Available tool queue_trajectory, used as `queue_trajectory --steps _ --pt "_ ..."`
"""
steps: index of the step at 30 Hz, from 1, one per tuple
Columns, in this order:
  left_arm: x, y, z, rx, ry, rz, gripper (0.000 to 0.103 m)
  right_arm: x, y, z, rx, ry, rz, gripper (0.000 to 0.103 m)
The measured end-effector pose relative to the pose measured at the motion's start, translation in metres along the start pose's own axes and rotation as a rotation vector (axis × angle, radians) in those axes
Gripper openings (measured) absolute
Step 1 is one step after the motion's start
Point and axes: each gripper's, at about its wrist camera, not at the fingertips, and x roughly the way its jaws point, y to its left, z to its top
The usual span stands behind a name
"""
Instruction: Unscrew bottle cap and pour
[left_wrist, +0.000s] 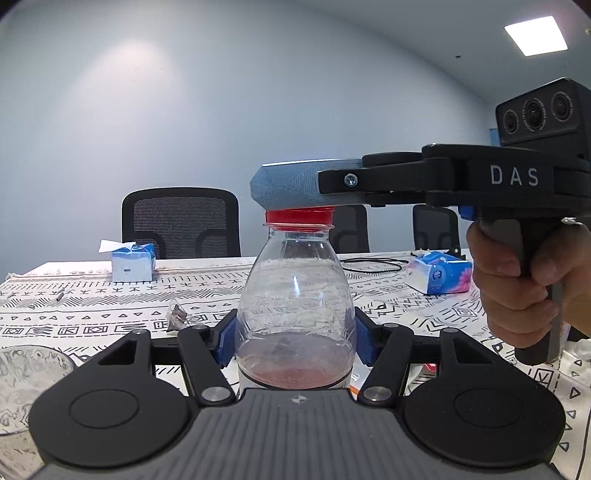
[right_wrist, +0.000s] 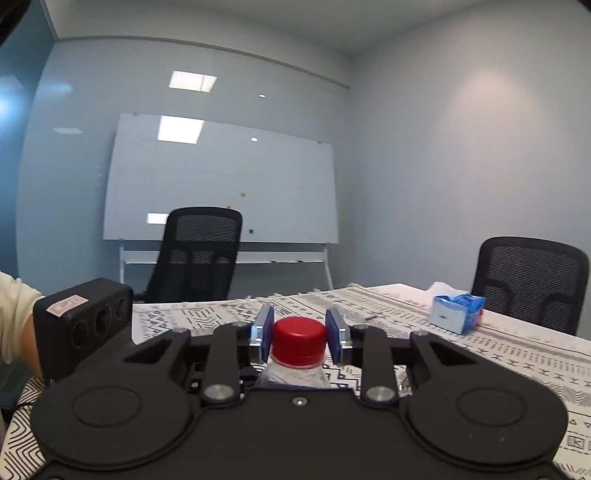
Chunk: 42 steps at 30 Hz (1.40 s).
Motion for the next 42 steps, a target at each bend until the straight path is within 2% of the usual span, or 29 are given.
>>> queue_trajectory --steps 1,6,9,11,18,21,23,28,34,39,40,41,42 --pt "0.000 0.000 0.000 -0.001 -0.001 0.000 0.058 0.002 0.002 0.003 0.015 0.010 -0.017 0.033" --pt "0.000 -0.006 0.000 0.026 -0.003 0.014 0.058 0.025 0.040 0.012 0.089 0.056 -0.290 0.045" --pt "0.001 -0.005 0.000 0.022 -0.002 0.018 0.058 0.043 0.055 0.008 0.097 0.066 -0.433 0.040" --pt "0.001 -0.005 0.000 0.024 -0.003 0.020 0.058 0.046 0.057 0.007 0.101 0.070 -0.458 0.035" --pt "0.002 -0.006 0.000 0.031 -0.007 0.031 0.058 0.046 0.068 0.009 0.070 0.059 -0.554 0.034" --pt "0.002 -0.005 0.000 0.029 -0.007 0.029 0.058 0.043 0.067 0.005 0.073 0.045 -0.545 0.033" --pt "0.003 -0.004 0.000 0.023 -0.007 0.029 0.058 0.036 0.059 0.001 0.077 0.019 -0.484 0.033" --pt "0.006 -0.002 0.001 0.011 -0.004 0.028 0.058 0.026 0.024 -0.007 0.041 -0.029 -0.233 0.032" --pt "0.006 0.000 0.001 0.005 -0.003 0.022 0.058 0.021 -0.005 -0.006 0.006 -0.031 -0.010 0.032" --pt "0.007 -0.002 0.001 0.011 -0.005 0.023 0.058 0.021 0.000 0.006 0.082 0.033 -0.058 0.036" --pt "0.007 -0.003 0.001 0.017 -0.005 0.026 0.058 0.022 0.008 0.007 0.082 0.035 -0.106 0.041" --pt "0.006 -0.003 0.001 0.020 -0.006 0.029 0.058 0.023 0.021 0.009 0.077 0.043 -0.201 0.053" --pt "0.006 -0.004 0.001 0.021 -0.006 0.032 0.058 0.026 0.034 0.011 0.073 0.051 -0.299 0.056"
